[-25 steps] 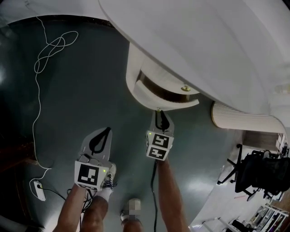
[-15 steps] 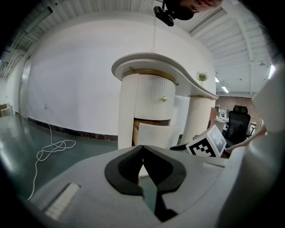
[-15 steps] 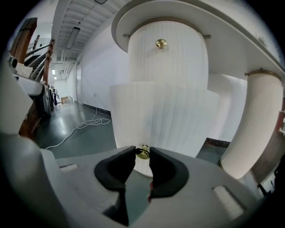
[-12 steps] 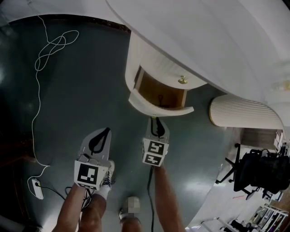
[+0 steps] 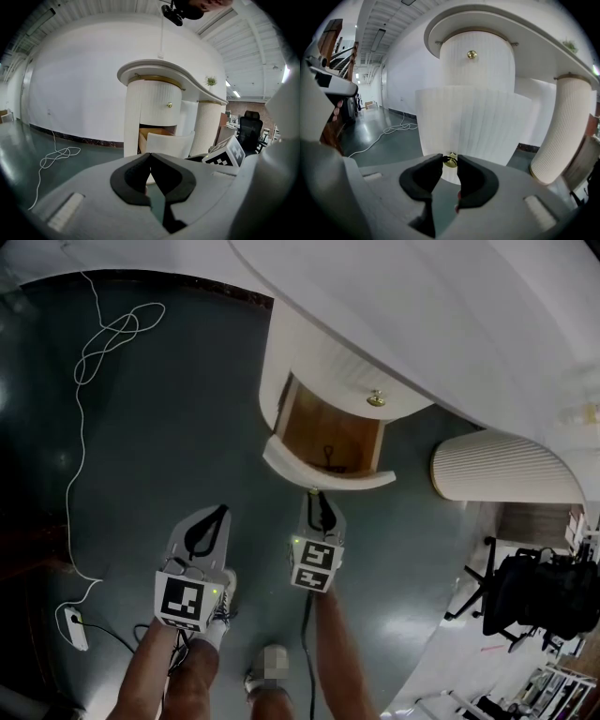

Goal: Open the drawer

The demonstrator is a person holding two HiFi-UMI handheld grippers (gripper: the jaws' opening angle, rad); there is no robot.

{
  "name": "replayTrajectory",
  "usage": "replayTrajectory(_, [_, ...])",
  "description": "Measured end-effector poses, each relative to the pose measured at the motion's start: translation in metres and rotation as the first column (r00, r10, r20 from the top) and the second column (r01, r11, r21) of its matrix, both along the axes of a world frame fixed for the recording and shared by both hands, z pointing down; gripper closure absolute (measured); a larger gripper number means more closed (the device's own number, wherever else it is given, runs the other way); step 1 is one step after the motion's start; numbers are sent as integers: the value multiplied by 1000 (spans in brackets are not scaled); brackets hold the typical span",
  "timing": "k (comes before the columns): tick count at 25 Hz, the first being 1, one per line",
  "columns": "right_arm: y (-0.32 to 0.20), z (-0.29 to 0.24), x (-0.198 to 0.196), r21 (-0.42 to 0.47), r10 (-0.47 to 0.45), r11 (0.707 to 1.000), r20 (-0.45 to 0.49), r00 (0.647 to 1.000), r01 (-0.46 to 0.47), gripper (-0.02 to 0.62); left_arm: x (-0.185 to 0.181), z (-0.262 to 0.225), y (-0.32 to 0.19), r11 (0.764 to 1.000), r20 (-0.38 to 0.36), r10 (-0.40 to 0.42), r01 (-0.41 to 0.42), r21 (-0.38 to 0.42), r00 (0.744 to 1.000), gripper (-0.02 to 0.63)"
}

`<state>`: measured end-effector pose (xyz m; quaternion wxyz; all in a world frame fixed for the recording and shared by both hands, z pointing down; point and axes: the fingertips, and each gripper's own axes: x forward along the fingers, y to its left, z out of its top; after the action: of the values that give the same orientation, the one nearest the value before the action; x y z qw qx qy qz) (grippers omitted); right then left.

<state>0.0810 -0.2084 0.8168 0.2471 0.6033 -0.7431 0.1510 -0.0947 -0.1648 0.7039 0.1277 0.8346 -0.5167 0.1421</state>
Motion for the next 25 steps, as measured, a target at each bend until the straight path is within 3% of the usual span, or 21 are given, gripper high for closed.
replayTrajectory(25, [75, 3, -12, -23, -9, 1000, -19, 1000, 9, 494, -9, 0, 40, 1000, 12, -8, 8, -18, 1000, 597])
